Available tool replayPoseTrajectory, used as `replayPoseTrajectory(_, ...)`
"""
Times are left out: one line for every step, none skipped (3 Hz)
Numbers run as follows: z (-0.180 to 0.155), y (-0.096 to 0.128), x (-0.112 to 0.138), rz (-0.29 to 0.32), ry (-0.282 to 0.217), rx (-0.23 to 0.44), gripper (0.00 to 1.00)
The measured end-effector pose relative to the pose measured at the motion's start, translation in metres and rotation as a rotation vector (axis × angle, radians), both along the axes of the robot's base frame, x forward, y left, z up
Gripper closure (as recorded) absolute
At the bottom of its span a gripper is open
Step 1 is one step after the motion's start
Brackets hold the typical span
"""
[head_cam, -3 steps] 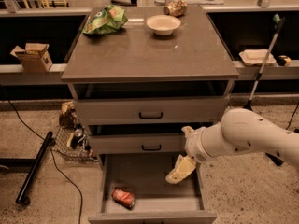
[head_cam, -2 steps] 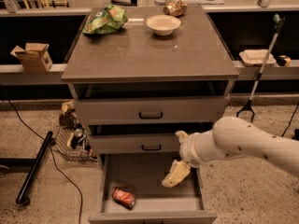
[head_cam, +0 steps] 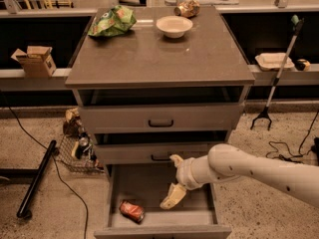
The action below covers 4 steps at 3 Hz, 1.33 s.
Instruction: Pick coke can from bottom drawer and place on counter
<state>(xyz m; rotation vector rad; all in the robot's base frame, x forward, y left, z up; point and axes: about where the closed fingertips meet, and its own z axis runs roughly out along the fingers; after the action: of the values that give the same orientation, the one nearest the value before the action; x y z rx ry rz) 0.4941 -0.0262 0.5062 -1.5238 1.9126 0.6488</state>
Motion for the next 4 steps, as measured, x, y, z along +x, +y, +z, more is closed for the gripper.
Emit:
replayPoseTrajectory(-0.051, 0.024, 0.004, 0.038, 0.052, 0.087, 0.0)
replayPoseTrajectory(-0.051, 0.024, 0.004, 0.038, 0.052, 0.087, 0.0)
replayPoseTrajectory(-0.084, 0.03, 0.008, 0.01, 0.096, 0.028, 0.0)
replayPoseTrajectory(-0.147, 0.038, 0.016, -0.065, 0.173, -0.085, 0.0)
